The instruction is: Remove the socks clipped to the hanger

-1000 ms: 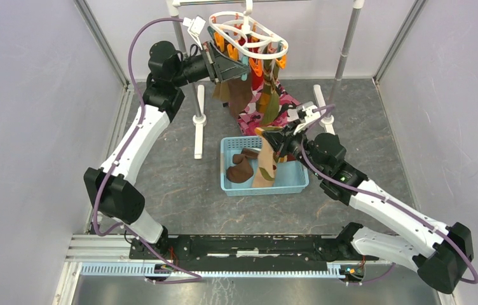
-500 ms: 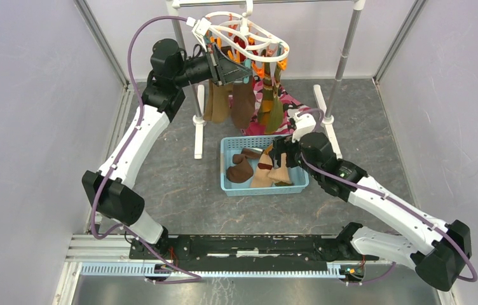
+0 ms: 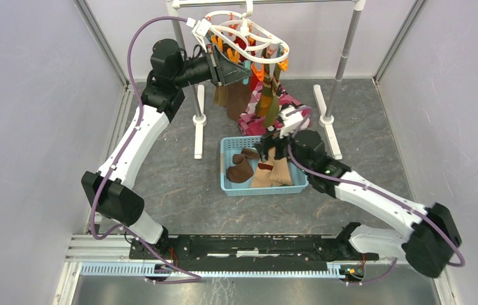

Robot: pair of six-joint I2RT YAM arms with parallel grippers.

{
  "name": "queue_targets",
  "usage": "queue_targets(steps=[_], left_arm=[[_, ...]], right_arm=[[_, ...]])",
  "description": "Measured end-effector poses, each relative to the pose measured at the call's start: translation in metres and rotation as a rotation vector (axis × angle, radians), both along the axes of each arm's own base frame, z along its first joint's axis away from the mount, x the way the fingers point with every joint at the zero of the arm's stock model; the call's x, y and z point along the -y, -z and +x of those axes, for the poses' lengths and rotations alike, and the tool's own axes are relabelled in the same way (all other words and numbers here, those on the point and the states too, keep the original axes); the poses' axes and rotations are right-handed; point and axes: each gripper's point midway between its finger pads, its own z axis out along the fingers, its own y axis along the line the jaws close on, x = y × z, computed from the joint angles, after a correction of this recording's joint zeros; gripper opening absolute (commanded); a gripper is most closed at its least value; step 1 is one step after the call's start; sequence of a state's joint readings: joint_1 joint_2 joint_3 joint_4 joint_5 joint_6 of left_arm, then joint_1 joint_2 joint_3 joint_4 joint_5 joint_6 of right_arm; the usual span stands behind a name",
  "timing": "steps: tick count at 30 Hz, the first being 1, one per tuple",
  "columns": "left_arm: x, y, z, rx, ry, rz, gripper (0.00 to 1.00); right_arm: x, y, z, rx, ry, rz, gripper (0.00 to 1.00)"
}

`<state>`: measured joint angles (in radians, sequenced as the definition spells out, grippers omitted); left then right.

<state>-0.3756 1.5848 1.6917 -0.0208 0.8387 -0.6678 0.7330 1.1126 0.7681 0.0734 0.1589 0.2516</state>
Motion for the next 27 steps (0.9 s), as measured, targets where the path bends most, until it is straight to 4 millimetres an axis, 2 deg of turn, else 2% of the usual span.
queue_targets(steps=[5, 9, 13, 14, 16, 17, 18, 19, 20, 22, 23, 27], left_arm=[[0.000, -0.001, 0.000, 0.000, -0.001, -0.001, 0.02], [0.000, -0.003, -0.002, 0.006, -0.004, -0.003, 0.02], [-0.002, -0.009, -0.007, 0.016, -0.007, -0.009, 0.02], [-0.003, -0.010, -0.007, 0.014, -0.007, -0.012, 0.02], [-0.003, -0.012, -0.009, 0.005, -0.007, -0.018, 0.03], [-0.003, -0.013, -0.009, 0.003, -0.006, -0.020, 0.05], [-0.003, -0.013, -0.010, 0.003, -0.006, -0.020, 0.10], [-0.003, -0.013, -0.010, 0.002, -0.006, -0.021, 0.23], [-0.003, -0.014, -0.010, 0.002, -0.006, -0.021, 0.32], [-0.004, -0.013, -0.011, -0.005, -0.007, -0.018, 0.44], [-0.005, -0.012, -0.012, -0.011, -0.011, -0.015, 0.50], [-0.016, -0.012, -0.016, -0.034, -0.033, 0.001, 0.57]], right_arm=[[-0.046, -0.016, 0.031, 0.173, -0.073, 0.007, 0.98], [-0.069, -0.028, 0.071, 0.285, -0.024, 0.022, 0.98], [-0.083, -0.035, 0.104, 0.346, 0.053, 0.045, 0.98], [-0.088, -0.036, 0.112, 0.355, 0.066, 0.051, 0.96], [-0.097, -0.039, 0.124, 0.373, 0.077, 0.070, 0.85], [-0.101, -0.041, 0.128, 0.380, 0.079, 0.080, 0.75], [-0.106, -0.044, 0.133, 0.387, 0.079, 0.096, 0.62], [-0.109, -0.047, 0.134, 0.393, 0.075, 0.106, 0.51], [-0.113, -0.050, 0.135, 0.398, 0.067, 0.120, 0.38], [-0.117, -0.058, 0.135, 0.408, 0.053, 0.151, 0.07], [-0.119, -0.062, 0.133, 0.408, 0.044, 0.178, 0.00], [-0.116, -0.068, 0.120, 0.398, 0.013, 0.220, 0.00]])
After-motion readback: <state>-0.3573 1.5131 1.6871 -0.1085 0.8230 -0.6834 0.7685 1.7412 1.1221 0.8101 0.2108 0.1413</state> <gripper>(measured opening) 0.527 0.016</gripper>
